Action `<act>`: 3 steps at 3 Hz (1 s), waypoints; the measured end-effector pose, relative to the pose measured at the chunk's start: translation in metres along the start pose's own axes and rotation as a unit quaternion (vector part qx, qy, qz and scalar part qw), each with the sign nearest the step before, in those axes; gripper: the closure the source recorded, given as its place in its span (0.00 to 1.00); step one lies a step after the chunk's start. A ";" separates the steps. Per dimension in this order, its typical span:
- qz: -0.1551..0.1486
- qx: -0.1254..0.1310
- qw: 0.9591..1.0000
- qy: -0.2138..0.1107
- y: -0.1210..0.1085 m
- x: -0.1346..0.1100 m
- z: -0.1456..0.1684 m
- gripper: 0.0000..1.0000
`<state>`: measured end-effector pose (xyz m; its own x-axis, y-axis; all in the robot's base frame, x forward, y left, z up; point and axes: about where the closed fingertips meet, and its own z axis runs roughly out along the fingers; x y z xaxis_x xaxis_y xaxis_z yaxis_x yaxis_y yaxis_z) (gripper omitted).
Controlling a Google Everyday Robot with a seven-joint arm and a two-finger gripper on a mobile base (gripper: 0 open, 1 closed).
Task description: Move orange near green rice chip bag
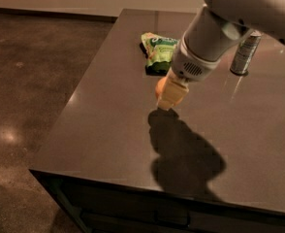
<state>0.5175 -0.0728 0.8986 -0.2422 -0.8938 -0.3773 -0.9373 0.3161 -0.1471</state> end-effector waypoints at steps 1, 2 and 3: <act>0.017 0.028 0.999 -0.005 -0.029 -0.013 0.007 1.00; 0.022 0.051 0.998 0.009 -0.057 -0.013 0.019 1.00; 0.022 0.070 0.997 0.029 -0.082 -0.004 0.031 1.00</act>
Offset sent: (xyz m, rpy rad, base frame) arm 0.0995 -0.0099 -0.0150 -0.0801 -0.1114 -0.1221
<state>0.6034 -0.0853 0.8843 -0.3007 -0.8937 -0.3329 -0.8822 0.3933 -0.2590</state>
